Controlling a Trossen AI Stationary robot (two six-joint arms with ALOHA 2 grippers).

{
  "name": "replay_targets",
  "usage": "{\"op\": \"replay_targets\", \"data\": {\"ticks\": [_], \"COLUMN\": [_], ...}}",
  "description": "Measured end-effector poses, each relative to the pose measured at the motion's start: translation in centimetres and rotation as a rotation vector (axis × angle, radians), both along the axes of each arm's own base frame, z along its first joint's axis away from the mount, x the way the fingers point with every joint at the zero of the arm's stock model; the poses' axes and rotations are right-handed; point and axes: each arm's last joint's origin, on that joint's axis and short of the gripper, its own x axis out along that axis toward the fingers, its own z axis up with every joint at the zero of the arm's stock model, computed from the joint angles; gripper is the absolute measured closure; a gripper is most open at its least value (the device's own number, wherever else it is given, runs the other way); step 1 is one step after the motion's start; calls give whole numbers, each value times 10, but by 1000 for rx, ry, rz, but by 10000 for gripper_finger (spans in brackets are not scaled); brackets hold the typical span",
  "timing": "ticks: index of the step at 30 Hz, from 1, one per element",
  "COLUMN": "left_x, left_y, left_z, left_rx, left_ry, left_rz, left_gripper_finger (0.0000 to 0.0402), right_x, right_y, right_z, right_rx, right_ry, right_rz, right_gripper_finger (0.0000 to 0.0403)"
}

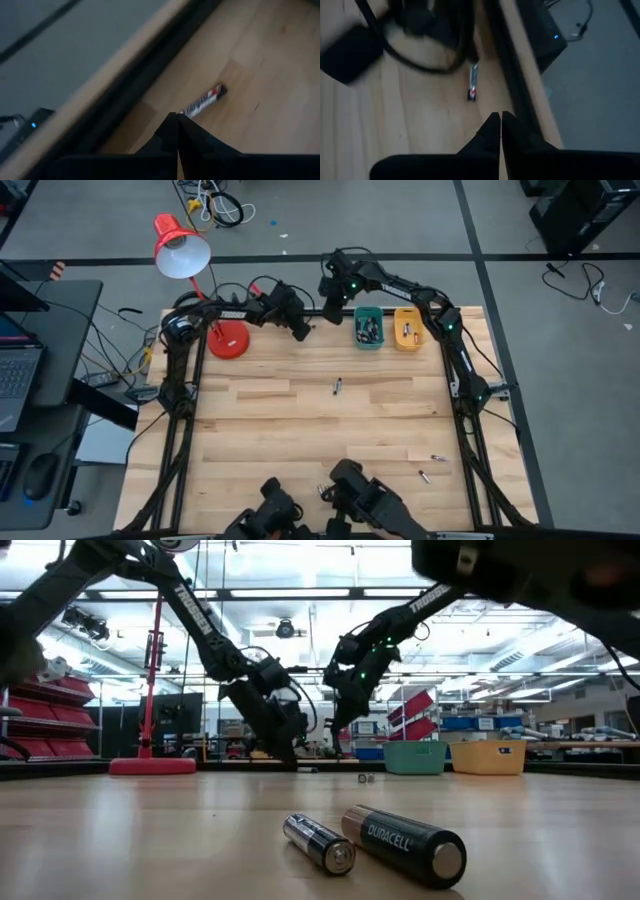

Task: Sort batteries
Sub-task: Put the silver battery into the yellow bin

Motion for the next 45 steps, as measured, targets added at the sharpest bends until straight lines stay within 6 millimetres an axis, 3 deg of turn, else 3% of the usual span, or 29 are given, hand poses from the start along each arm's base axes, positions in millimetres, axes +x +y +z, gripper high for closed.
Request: {"op": "replay_targets", "data": {"ticks": [3, 12, 26, 31, 37, 45], "left_x": [1, 10, 27, 28, 31, 45], "left_y": [1, 8, -17, -23, -28, -50], "left_z": [-5, -2, -3, -2, -1, -2], "left_rx": [-2, 0, -61, -90, -128, -141], "left_ry": [21, 42, 50, 73, 44, 57], "left_rz": [10, 3, -119, -127, -150, -229], "left_gripper_finger": [394, 395, 392, 391, 391, 390], "right_x": [-2, 3, -5, -9, -12, -10], "right_y": [1, 8, 9, 19, 36, 44], "right_z": [8, 7, 2, -27, -68, -75], "right_rx": [2, 12, 47, 79, 75, 57], "right_ry": [-15, -2, 72, 146, 200, 205], "right_rz": [-22, -24, -32, 28, 108, 122], "right_gripper_finger": [401, 402, 402, 397, 355, 302]}}
